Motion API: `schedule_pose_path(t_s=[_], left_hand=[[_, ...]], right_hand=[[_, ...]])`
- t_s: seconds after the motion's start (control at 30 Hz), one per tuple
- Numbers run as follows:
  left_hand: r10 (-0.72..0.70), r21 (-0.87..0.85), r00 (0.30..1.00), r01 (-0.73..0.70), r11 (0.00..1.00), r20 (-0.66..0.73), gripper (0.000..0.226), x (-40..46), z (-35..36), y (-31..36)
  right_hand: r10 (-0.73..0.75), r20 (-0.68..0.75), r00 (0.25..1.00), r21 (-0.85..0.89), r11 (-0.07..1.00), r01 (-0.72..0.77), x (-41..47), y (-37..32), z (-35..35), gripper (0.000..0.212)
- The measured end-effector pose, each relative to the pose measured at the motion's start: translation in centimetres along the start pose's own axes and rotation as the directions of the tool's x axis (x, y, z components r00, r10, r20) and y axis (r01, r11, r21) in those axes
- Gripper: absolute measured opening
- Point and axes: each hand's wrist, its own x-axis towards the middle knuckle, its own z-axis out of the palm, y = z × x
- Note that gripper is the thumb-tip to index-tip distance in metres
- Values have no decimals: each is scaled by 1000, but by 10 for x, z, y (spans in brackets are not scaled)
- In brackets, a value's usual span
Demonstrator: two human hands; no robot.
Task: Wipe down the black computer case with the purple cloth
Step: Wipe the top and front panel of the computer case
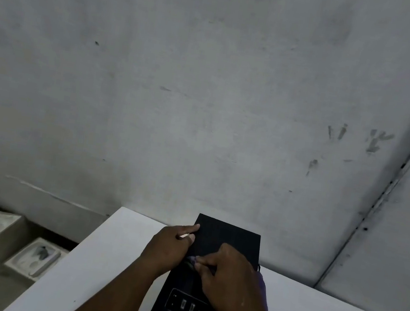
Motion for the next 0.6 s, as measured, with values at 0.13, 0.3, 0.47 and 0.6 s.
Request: schedule_pose_path(t_s=[0.13,0.3,0.47,0.6], left_hand=[[-13,-17,1000,13,1000,0,32,-1,-1,2],[-17,-40,1000,17,999,-7,33,-5,-3,6],[-66,-81,998,65,995,-7,34,-1,-3,11],[-67,-53,998,68,996,20,35,1,-6,16]], right_hand=[[15,2,1000,14,1000,-15,-3,3,2,20],[31,18,999,21,999,-32,3,-2,0,20],[20,7,1000,45,999,-21,10,-5,0,19],[37,-48,998,25,999,-35,22,-8,5,20]])
